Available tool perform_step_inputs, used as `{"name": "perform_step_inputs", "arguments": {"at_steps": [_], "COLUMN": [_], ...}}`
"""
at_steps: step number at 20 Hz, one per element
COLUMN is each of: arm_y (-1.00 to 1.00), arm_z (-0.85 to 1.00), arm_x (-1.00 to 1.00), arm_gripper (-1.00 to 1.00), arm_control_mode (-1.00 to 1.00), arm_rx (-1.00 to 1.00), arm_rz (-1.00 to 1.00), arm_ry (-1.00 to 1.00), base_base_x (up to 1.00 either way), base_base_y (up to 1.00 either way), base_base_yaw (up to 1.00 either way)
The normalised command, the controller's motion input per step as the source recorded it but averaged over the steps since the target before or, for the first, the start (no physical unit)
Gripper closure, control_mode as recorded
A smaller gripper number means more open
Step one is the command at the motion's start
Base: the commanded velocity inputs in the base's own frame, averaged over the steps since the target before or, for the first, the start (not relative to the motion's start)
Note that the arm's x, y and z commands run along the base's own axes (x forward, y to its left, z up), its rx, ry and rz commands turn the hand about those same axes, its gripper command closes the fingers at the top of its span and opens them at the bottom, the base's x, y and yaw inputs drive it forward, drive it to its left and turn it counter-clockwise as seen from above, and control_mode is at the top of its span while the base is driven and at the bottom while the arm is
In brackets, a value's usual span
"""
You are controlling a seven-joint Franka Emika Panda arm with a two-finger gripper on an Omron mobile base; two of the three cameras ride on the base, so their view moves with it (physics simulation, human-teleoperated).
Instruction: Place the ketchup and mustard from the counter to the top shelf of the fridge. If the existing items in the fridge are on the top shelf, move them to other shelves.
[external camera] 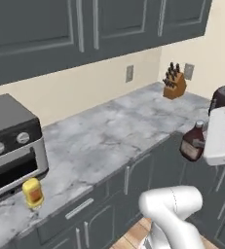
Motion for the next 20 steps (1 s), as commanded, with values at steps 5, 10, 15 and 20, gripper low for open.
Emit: {"name": "perform_step_inputs", "arguments": {"at_steps": [5,10,15,20], "arm_y": [0.00,0.00,0.00,0.00], "arm_z": [0.00,0.00,0.00,0.00], "arm_x": [0.00,0.00,0.00,0.00], "arm_gripper": [1.00,1.00,1.00,1.00], "arm_control_mode": [1.00,1.00,1.00,1.00], "arm_rx": [0.00,0.00,0.00,0.00], "arm_rz": [0.00,0.00,0.00,0.00], "arm_ry": [0.00,0.00,0.00,0.00], "base_base_x": [0.00,0.00,0.00,0.00], "base_base_y": [0.00,0.00,0.00,-0.14], "base_base_yaw": [-1.00,-1.00,-0.98,-0.92]}}
